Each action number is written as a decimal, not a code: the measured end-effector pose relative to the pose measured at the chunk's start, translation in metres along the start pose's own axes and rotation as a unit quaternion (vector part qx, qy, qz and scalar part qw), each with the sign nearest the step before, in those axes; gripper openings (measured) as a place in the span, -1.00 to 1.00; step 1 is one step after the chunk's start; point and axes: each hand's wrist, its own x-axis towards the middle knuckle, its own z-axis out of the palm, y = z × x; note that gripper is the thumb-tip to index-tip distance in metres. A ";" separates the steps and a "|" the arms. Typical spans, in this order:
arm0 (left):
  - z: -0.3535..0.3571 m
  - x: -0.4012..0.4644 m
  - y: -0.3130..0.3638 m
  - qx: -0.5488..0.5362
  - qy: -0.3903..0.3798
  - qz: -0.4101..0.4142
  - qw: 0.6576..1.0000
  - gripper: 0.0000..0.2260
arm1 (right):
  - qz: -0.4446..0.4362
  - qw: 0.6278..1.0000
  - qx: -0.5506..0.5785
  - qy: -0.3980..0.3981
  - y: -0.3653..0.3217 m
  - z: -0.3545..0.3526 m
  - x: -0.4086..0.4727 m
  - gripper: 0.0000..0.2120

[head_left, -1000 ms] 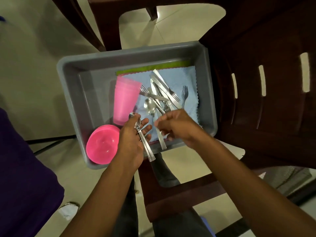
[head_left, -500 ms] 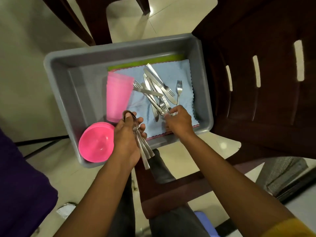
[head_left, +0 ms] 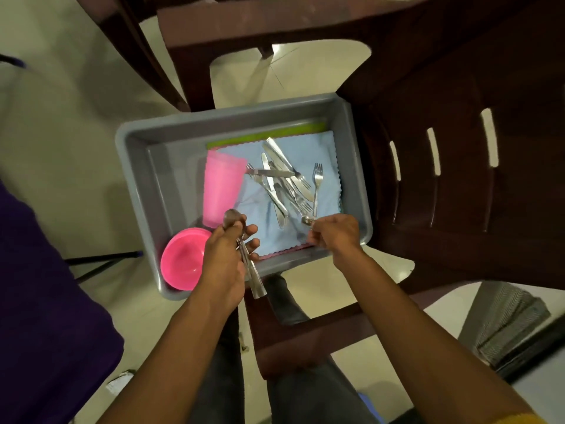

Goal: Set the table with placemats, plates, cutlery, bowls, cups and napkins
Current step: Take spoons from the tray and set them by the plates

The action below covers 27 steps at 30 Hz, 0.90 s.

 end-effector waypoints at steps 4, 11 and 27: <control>-0.001 -0.024 0.013 0.012 0.004 -0.011 1.000 -0.86 | -0.089 0.992 -0.042 0.081 0.006 -0.035 -0.027 -0.88; 0.002 -0.073 0.035 0.005 0.008 -0.014 1.000 -0.72 | -0.402 0.892 -0.179 0.103 -0.032 -0.102 -0.118 -0.74; -0.030 -0.204 0.070 -0.101 -0.038 0.073 0.991 -0.54 | -0.601 0.764 -0.189 -0.141 -0.111 -0.001 -0.287 -0.89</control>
